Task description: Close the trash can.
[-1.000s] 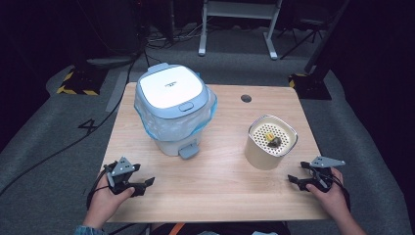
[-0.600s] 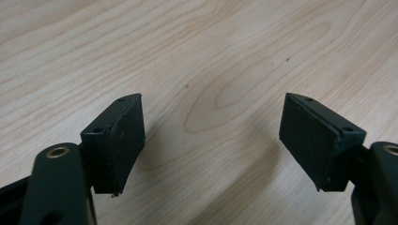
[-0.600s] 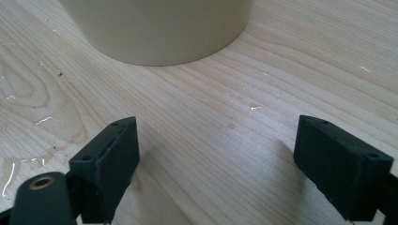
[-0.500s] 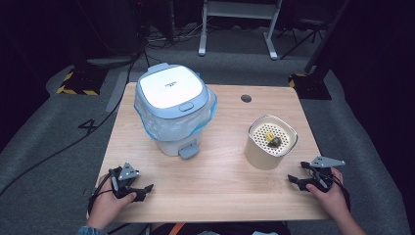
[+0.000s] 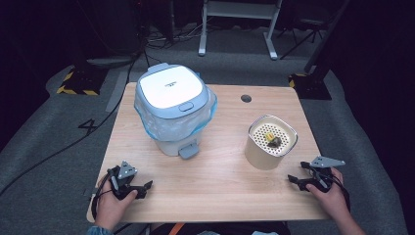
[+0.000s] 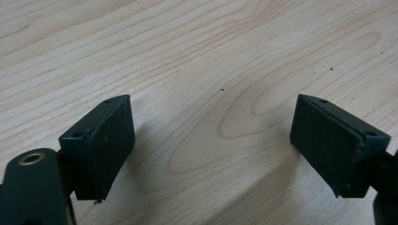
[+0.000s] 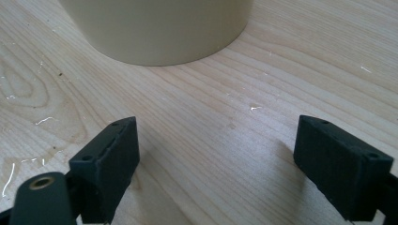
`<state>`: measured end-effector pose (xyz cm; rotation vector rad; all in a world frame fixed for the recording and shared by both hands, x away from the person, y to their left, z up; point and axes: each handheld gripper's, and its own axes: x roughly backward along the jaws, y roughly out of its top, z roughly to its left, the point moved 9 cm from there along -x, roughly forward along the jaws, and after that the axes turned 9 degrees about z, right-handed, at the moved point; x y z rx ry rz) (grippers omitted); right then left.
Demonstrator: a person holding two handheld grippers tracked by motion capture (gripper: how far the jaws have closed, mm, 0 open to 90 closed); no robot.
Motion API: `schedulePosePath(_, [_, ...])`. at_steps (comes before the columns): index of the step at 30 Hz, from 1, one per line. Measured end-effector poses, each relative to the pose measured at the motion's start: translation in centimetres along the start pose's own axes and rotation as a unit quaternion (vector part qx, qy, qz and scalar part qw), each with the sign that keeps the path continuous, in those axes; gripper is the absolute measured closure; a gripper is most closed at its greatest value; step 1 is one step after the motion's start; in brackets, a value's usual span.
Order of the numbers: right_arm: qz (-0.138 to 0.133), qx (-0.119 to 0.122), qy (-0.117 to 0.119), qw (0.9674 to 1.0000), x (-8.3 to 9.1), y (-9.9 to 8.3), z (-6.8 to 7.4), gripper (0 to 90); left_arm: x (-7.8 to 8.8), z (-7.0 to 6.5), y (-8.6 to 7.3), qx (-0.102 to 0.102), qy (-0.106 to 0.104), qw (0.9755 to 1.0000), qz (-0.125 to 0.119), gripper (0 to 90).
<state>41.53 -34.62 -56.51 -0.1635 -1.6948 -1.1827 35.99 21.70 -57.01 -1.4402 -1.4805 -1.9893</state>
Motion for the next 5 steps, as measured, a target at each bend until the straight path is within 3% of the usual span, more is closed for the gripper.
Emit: schedulePosePath(5, [0.000,0.000,0.000,1.0000,0.00,0.00,0.00,14.7,-0.02,-0.04,0.02,0.002,0.002,1.0000,0.001,14.1])
